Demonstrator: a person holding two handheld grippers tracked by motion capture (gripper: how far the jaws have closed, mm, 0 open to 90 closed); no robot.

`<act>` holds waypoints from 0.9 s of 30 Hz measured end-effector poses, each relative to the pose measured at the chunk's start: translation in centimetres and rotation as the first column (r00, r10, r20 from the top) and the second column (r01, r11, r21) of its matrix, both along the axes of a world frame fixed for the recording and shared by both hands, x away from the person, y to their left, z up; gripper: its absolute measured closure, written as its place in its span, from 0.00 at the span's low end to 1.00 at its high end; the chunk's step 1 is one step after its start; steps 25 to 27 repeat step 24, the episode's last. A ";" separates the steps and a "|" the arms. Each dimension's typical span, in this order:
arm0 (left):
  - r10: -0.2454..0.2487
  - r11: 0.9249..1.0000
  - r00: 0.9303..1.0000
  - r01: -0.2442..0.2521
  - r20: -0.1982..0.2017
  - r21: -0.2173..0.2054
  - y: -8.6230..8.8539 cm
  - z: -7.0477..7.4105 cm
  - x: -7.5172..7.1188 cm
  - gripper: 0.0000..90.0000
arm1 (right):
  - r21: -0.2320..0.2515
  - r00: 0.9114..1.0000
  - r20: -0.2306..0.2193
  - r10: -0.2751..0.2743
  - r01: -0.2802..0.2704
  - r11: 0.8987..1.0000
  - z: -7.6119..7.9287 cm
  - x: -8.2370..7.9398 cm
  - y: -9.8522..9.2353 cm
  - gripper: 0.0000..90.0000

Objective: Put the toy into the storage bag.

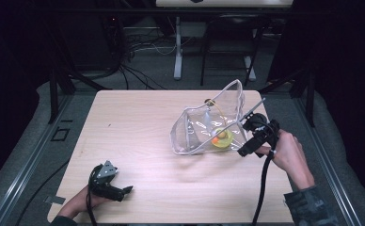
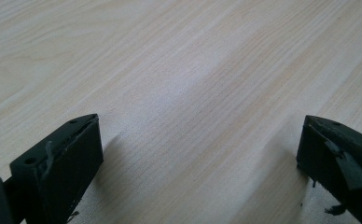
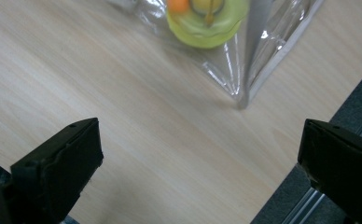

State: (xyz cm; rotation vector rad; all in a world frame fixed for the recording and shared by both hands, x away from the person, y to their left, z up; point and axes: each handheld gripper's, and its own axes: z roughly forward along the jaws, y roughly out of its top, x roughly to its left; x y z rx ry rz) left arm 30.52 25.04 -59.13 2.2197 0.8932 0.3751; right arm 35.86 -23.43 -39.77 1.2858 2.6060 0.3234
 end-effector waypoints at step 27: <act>-0.004 1.000 1.000 0.004 0.001 0.002 0.0 0.0 0.1 0.00 | -0.083 0.984 -0.160 -0.073 0.060 0.995 -11.5 -3.7 -1.8 0.00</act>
